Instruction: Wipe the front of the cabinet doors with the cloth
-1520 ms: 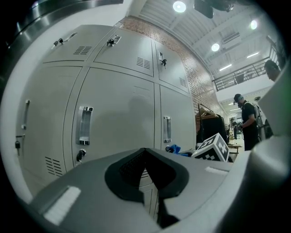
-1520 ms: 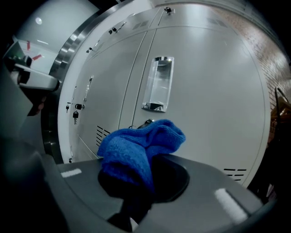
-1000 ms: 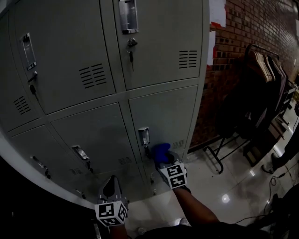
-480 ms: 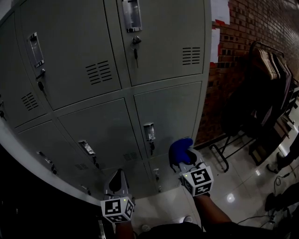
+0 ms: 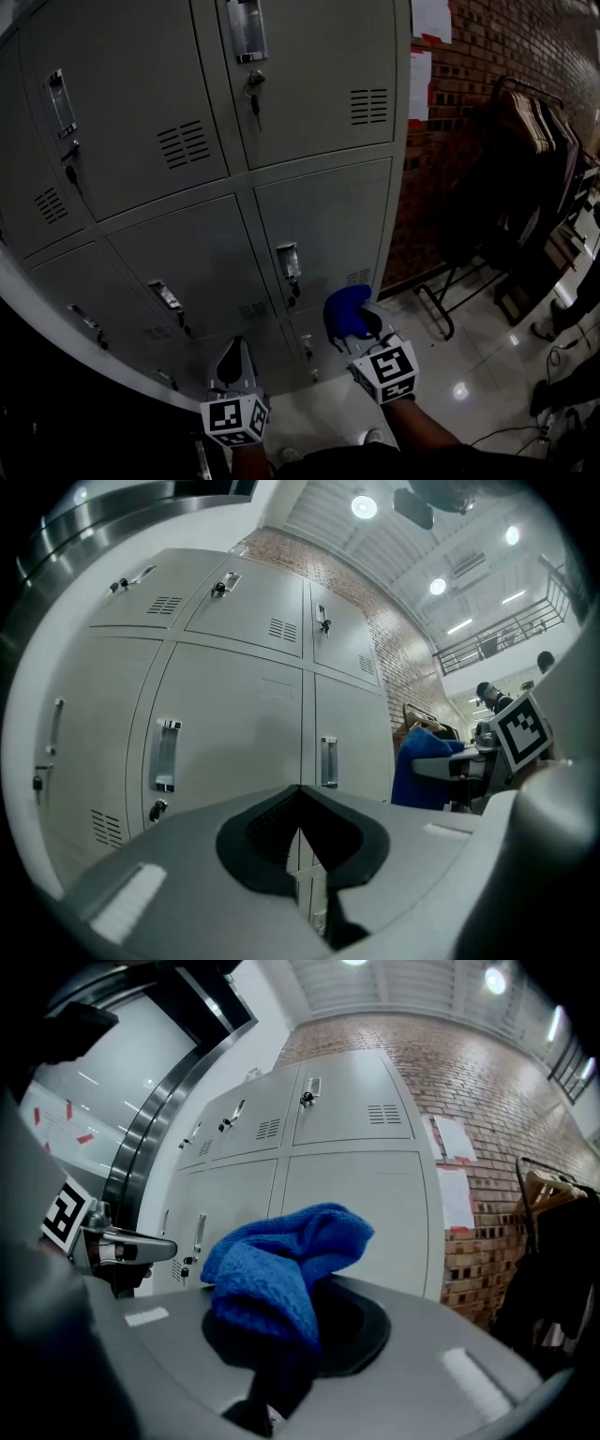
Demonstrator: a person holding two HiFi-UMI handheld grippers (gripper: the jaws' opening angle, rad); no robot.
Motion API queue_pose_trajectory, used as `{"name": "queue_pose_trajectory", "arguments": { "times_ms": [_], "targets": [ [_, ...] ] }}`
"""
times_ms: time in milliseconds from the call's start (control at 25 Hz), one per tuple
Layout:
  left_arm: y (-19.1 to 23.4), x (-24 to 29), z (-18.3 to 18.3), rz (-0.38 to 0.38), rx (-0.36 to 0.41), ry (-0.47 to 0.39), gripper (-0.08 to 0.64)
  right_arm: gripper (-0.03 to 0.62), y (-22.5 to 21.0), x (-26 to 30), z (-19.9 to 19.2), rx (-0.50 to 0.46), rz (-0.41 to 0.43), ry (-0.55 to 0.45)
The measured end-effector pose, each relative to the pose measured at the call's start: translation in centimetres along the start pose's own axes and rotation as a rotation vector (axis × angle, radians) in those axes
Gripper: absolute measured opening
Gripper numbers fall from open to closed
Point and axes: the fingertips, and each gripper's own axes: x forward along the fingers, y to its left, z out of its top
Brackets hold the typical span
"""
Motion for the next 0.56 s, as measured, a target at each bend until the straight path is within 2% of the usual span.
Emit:
{"name": "queue_pose_trajectory", "arguments": {
  "times_ms": [560],
  "targets": [
    [-1.5, 0.2, 0.2, -0.019, 0.007, -0.001, 0.012, 0.06, 0.3, -0.5, -0.2, -0.01, 0.013, 0.003]
  ]
}}
